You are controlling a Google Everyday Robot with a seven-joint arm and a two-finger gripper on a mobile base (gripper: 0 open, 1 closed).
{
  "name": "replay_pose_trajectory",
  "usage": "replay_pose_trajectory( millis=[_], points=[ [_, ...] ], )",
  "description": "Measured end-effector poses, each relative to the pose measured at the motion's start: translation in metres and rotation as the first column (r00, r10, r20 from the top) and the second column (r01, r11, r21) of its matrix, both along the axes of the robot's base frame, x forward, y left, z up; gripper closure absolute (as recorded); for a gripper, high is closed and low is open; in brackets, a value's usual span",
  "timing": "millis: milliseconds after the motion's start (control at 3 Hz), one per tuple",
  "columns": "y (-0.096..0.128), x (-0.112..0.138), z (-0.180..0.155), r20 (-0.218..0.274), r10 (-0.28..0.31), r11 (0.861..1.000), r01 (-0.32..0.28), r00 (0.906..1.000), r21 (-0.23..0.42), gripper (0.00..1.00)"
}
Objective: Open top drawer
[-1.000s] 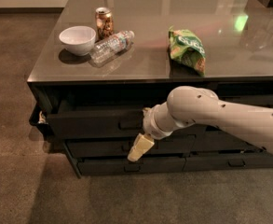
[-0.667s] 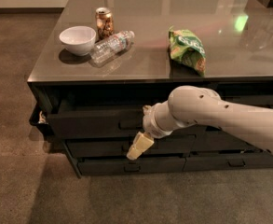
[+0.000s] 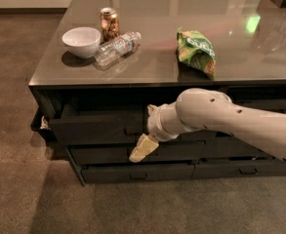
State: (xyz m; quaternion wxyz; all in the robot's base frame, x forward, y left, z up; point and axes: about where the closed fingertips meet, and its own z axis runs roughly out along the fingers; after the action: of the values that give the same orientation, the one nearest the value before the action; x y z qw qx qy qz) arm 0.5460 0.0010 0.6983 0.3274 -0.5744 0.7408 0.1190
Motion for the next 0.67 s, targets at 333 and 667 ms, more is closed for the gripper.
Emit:
replay_pose_trajectory(
  millis=[333, 667],
  points=[
    [0.015, 0.01, -0.001, -0.001, 0.027, 1.0, -0.027, 0.9996, 0.002, 0.0],
    [0.03, 0.019, -0.009, -0.022, 0.06, 0.998, -0.06, 0.998, -0.001, 0.0]
  ],
)
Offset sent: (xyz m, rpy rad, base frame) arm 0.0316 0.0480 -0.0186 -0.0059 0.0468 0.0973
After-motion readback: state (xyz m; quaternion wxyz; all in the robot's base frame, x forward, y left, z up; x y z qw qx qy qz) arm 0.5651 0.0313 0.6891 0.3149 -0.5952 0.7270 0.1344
